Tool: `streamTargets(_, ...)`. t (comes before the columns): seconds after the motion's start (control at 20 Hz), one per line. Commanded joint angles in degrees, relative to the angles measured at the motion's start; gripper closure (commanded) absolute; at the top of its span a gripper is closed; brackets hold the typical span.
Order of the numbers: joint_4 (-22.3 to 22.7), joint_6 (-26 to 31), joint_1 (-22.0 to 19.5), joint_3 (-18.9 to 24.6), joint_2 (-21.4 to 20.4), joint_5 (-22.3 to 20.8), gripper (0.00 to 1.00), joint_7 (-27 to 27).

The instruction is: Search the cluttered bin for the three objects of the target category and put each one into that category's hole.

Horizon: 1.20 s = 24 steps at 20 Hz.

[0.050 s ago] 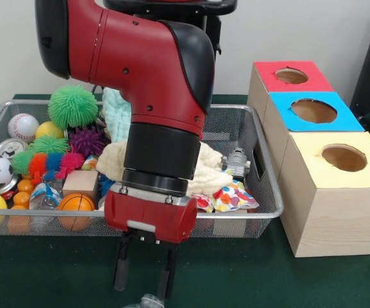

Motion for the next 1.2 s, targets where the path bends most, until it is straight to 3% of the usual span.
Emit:
streamTargets(0.05,2.96,2.25,-0.92,3.68,1.41,-2.9,0.0,-0.6)
streamTargets(0.45,3.23,3.55,-1.35,4.58,1.11,-2.73,0.0,-1.29)
streamTargets(1.2,3.67,3.37,0.57,1.92,2.24,-2.07,0.0,0.63)
